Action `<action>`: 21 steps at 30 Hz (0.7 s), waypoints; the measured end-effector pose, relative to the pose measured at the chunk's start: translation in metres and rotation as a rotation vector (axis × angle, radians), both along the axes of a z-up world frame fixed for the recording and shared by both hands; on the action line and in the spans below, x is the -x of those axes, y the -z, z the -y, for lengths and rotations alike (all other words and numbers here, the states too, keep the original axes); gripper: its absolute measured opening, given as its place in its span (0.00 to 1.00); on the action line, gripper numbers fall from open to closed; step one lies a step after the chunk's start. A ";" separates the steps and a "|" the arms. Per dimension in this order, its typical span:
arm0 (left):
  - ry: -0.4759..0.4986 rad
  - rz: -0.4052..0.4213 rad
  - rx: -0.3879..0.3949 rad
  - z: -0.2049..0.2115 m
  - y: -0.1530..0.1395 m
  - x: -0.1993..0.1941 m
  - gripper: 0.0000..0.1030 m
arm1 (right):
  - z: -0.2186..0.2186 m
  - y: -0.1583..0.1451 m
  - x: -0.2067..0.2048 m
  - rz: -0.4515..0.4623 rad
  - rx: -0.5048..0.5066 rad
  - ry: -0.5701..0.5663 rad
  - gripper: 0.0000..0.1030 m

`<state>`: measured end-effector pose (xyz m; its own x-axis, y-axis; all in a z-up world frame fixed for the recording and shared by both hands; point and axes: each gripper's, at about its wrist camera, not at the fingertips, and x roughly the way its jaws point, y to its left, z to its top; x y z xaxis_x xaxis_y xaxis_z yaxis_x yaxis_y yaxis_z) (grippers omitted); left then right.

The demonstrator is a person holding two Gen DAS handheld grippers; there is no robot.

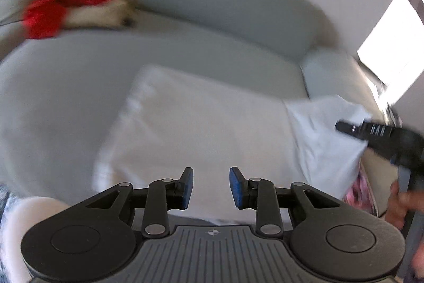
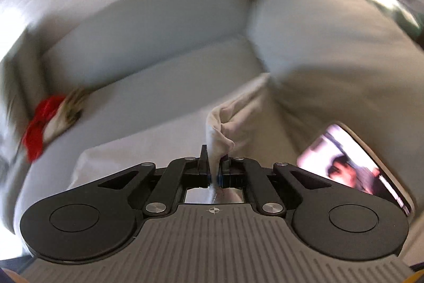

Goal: Fold clothes

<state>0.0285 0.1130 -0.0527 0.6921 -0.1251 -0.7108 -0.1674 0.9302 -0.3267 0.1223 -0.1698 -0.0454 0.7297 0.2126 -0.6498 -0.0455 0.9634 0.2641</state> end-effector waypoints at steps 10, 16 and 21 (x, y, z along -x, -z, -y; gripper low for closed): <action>-0.258 0.041 0.059 -0.088 -0.002 0.032 0.27 | -0.212 0.033 0.006 -0.136 0.160 -0.498 0.05; -0.265 0.050 0.108 -0.102 0.006 0.035 0.28 | -0.251 0.054 0.010 -0.180 0.265 -0.523 0.05; -0.256 0.058 0.142 -0.104 0.011 0.037 0.28 | -0.249 0.039 0.007 -0.197 0.211 -0.492 0.05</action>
